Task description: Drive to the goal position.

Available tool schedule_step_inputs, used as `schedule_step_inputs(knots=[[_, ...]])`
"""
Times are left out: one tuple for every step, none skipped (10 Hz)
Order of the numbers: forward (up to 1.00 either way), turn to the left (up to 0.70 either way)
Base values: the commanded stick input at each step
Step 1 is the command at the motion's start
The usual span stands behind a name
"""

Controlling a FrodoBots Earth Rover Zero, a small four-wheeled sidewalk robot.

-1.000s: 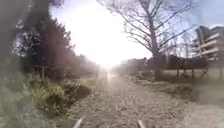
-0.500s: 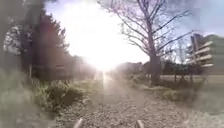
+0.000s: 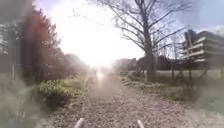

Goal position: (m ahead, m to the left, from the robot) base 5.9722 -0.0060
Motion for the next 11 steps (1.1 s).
schedule_step_inputs(knots=[[0.50, -0.39], [0.50, -0.33], [0.50, -0.25], [0.50, 0.00], [0.50, 0.00], [0.50, 0.00], [0.50, 0.00], [0.50, 0.00], [0.50, 0.00], [0.50, 0.00], [0.50, 0.00]])
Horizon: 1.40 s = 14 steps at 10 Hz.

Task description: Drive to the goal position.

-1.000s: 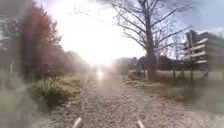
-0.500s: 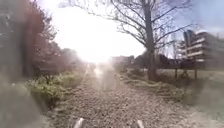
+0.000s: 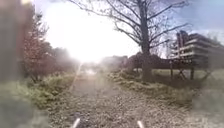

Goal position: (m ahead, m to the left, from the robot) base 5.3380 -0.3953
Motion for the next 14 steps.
schedule_step_inputs(knots=[[0.50, 0.00], [0.50, 0.00], [0.50, 0.00], [0.50, 0.15], [0.50, 0.26], [0.50, 0.23], [0.50, 0.00], [0.50, 0.00], [0.50, 0.00], [0.50, 0.00], [0.50, 0.00], [0.50, 0.00], [0.50, 0.00], [0.50, 0.00]])
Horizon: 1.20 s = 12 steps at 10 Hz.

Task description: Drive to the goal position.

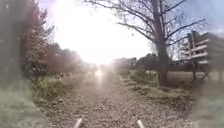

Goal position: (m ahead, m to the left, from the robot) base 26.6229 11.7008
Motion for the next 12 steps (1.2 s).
schedule_step_inputs(knots=[[0.50, 0.00], [0.50, 0.00], [0.50, 0.00], [0.50, 0.00], [0.50, 0.00], [0.50, 0.00], [0.50, 0.00], [0.50, 0.00], [0.50, 0.00], [0.50, 0.04], [0.50, 0.11], [0.50, 0.17]])
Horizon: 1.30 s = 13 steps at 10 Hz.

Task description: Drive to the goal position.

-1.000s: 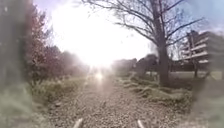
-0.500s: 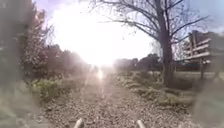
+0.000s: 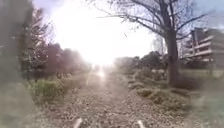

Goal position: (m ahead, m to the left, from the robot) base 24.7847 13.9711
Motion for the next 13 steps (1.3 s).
schedule_step_inputs(knots=[[0.50, 0.23], [0.50, 0.00], [0.50, 0.00], [0.50, 0.00], [0.50, 0.00], [0.50, 0.00], [0.50, 0.00], [0.50, 0.00], [0.50, 0.00], [0.50, 0.00], [0.50, 0.00], [0.50, 0.00], [0.50, 0.00]])
